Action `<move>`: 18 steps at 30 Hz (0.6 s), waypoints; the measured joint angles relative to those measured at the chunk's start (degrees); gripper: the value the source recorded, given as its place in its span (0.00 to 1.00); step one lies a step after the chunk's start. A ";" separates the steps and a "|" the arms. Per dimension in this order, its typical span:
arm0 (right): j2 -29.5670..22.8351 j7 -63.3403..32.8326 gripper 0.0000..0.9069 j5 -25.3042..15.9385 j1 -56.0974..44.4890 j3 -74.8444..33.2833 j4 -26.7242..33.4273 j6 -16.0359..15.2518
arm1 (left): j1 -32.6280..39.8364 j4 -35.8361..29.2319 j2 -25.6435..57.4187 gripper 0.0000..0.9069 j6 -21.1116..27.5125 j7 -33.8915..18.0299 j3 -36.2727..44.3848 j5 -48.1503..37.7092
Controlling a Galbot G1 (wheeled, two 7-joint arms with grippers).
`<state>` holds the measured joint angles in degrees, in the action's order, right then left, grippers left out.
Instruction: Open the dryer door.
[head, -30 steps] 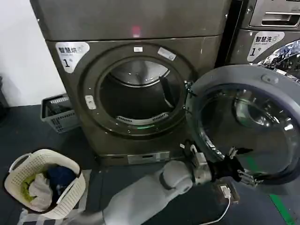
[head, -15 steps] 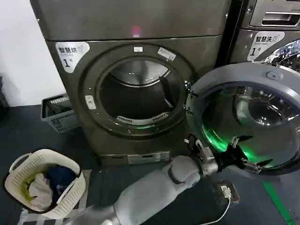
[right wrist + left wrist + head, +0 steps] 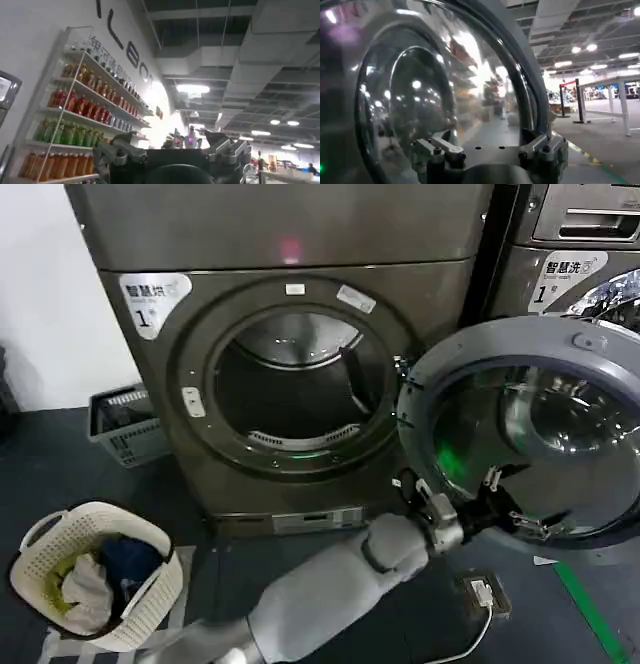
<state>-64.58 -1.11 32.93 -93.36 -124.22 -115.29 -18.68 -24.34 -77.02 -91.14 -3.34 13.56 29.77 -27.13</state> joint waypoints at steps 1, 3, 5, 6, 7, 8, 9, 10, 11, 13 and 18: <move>0.01 0.01 1.00 0.00 0.00 0.02 -0.01 0.02 | 0.17 0.12 -0.06 1.00 -0.10 -0.10 -0.02 0.04; 0.05 0.01 1.00 0.00 -0.08 0.02 -0.01 0.09 | 0.47 0.14 -0.13 1.00 -0.28 -0.24 -0.05 -0.07; 0.08 0.02 1.00 0.01 -0.27 -0.12 0.00 0.22 | 0.59 0.08 -0.16 1.00 -0.58 -0.89 -0.11 -0.11; 0.12 0.04 1.00 0.02 -0.37 -0.23 0.03 0.26 | 0.59 -0.17 -0.13 1.00 -0.57 -1.35 -0.15 -0.67; 0.16 0.16 1.00 0.02 -0.50 -0.35 0.03 0.29 | 0.56 -0.57 0.00 1.00 -0.56 -1.38 -0.17 -1.35; 0.16 0.57 1.00 0.02 -0.60 -0.52 -0.01 0.29 | 0.43 -1.06 0.15 1.00 -0.65 -1.35 -0.16 -1.57; 0.16 1.03 1.00 0.03 -0.66 -0.62 -0.13 0.28 | 0.38 -1.48 0.25 1.00 -0.93 -1.21 -0.16 -1.72; 0.17 1.25 1.00 0.05 -0.71 -0.65 -0.27 0.28 | 0.20 -1.90 0.37 1.00 -1.05 -0.97 -0.19 -1.99; 0.21 1.37 1.00 0.09 -0.77 -0.73 -0.37 0.29 | -0.10 -2.24 0.64 1.00 -1.28 -0.65 -0.19 -2.43; 0.40 1.44 1.00 0.12 -0.91 -1.00 -0.40 0.31 | -0.37 -2.78 1.22 1.00 -2.14 -0.17 -0.18 -2.84; 0.57 1.45 1.00 0.22 -0.84 -0.99 -0.46 0.49 | -1.56 -4.76 3.95 1.00 -7.58 -0.26 -0.25 -4.60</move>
<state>-64.01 0.35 33.15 -94.19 -125.22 -115.75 -18.19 -25.90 -81.79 -87.20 -10.91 13.29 29.52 -31.73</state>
